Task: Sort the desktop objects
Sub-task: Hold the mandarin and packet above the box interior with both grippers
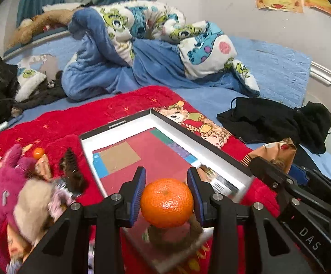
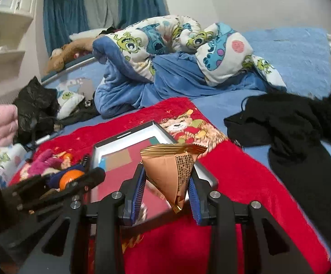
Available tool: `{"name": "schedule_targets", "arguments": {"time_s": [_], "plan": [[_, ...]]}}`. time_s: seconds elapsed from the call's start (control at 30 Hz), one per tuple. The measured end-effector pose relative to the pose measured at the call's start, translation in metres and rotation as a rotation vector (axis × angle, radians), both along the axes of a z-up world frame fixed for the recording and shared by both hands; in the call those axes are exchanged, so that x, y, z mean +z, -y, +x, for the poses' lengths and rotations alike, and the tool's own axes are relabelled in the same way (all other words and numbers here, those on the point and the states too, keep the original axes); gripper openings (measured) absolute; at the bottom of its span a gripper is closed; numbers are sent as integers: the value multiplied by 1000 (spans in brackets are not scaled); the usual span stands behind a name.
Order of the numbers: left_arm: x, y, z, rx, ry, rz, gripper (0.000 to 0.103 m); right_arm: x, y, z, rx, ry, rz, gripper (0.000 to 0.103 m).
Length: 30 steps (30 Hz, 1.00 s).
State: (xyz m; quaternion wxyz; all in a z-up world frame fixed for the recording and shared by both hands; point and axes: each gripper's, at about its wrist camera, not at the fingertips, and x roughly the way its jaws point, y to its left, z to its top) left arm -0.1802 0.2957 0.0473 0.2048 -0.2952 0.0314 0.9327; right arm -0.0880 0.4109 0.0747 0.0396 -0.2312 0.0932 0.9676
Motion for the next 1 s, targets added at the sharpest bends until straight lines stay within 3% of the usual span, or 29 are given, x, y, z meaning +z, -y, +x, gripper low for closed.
{"name": "schedule_targets", "arguments": {"time_s": [0.27, 0.4, 0.63, 0.8, 1.0], "plan": [[-29, 1, -38, 15, 37, -61, 39, -33, -1, -41, 16, 105, -4, 35], [-45, 6, -51, 27, 90, -48, 39, -55, 4, -53, 24, 176, -1, 34], [-66, 7, -62, 55, 147, -69, 39, -60, 5, -59, -14, 217, 2, 34], [-74, 3, -59, 50, 110, -120, 39, -63, 9, -60, -29, 235, 38, 35], [-77, 1, -55, 44, 82, -125, 39, -68, 14, -58, -50, 215, 81, 35]]}}
